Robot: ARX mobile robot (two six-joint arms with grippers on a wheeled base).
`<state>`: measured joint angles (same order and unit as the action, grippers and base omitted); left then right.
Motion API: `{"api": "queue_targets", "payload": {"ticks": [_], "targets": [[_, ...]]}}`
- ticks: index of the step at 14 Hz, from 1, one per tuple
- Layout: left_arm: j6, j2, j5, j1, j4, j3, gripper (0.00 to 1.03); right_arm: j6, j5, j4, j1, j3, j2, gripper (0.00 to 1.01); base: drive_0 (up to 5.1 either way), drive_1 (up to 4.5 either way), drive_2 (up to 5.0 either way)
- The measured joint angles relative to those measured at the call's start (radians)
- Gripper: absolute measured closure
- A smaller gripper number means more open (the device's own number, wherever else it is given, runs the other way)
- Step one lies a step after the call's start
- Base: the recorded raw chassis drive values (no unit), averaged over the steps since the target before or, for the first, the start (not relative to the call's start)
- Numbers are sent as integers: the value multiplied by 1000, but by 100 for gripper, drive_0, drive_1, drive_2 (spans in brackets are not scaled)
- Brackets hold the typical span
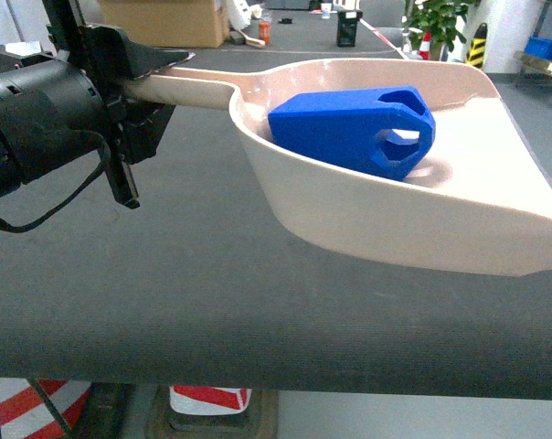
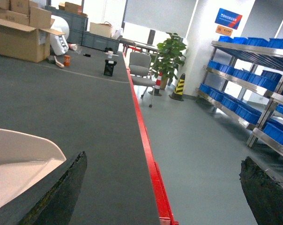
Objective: Place part in tray to right shelf
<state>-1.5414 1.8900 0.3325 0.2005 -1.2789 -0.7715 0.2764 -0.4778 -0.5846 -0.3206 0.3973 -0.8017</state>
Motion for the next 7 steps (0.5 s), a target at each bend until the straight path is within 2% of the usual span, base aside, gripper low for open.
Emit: {"api": "queue_targets", "payload": {"ticks": [7], "targets": [[-2, 0, 1, 2, -2, 0, 90, 5, -1, -2, 0, 0, 1, 3, 496, -249, -249]]}}
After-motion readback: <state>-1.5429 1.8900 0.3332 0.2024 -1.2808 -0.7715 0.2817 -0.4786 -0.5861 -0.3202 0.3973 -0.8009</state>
